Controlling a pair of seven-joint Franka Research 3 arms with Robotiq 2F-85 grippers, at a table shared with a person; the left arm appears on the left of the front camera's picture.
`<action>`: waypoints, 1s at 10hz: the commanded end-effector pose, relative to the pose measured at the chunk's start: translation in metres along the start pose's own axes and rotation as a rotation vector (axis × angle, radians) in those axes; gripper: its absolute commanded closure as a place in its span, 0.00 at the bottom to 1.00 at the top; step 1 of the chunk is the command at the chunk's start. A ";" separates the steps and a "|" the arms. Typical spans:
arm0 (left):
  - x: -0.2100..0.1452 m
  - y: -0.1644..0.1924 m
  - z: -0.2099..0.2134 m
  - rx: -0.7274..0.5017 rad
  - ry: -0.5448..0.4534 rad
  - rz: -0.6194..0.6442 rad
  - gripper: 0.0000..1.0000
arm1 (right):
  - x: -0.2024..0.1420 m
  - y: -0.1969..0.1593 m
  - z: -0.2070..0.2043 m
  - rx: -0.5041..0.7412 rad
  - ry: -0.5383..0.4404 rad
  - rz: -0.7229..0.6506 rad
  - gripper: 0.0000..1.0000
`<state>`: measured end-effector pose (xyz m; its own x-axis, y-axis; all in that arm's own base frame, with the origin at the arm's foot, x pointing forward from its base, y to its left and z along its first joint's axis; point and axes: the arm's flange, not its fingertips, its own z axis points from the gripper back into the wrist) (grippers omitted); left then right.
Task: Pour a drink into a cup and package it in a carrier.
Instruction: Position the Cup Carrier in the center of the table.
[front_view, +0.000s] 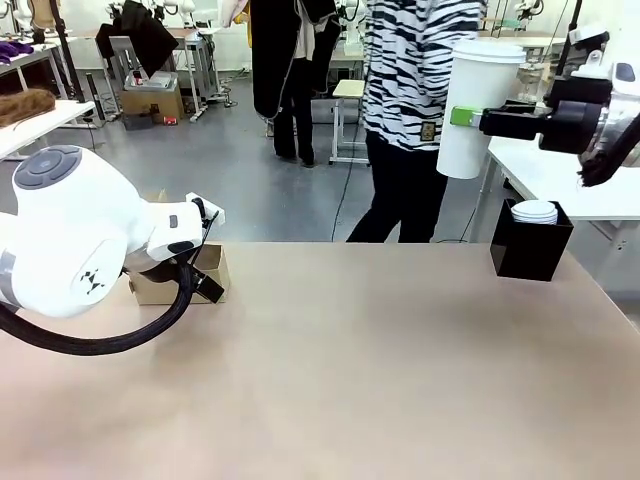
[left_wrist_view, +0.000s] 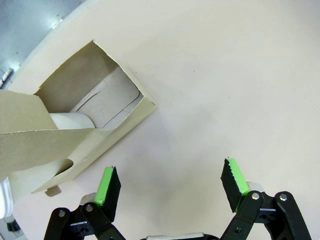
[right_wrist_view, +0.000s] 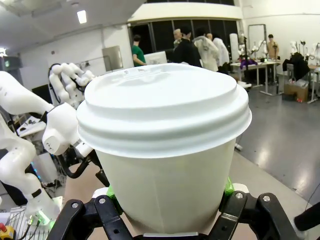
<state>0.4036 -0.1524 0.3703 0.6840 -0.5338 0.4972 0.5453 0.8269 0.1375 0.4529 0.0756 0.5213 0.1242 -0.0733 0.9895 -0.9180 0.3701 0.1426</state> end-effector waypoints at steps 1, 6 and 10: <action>0.000 0.000 0.000 -0.002 -0.001 0.002 0.00 | 0.004 -0.004 -0.003 -0.009 -0.002 0.017 0.19; 0.056 0.002 0.059 0.036 0.016 0.163 0.00 | 0.004 -0.004 -0.003 -0.009 -0.002 0.017 0.19; 0.115 0.010 0.105 0.139 0.078 0.328 0.00 | 0.004 -0.004 -0.003 -0.009 -0.002 0.017 0.19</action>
<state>0.4270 -0.1784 0.5157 0.8308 -0.2825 0.4796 0.2817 0.9565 0.0754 0.4538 0.0757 0.5216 0.1237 -0.0729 0.9896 -0.9179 0.3705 0.1420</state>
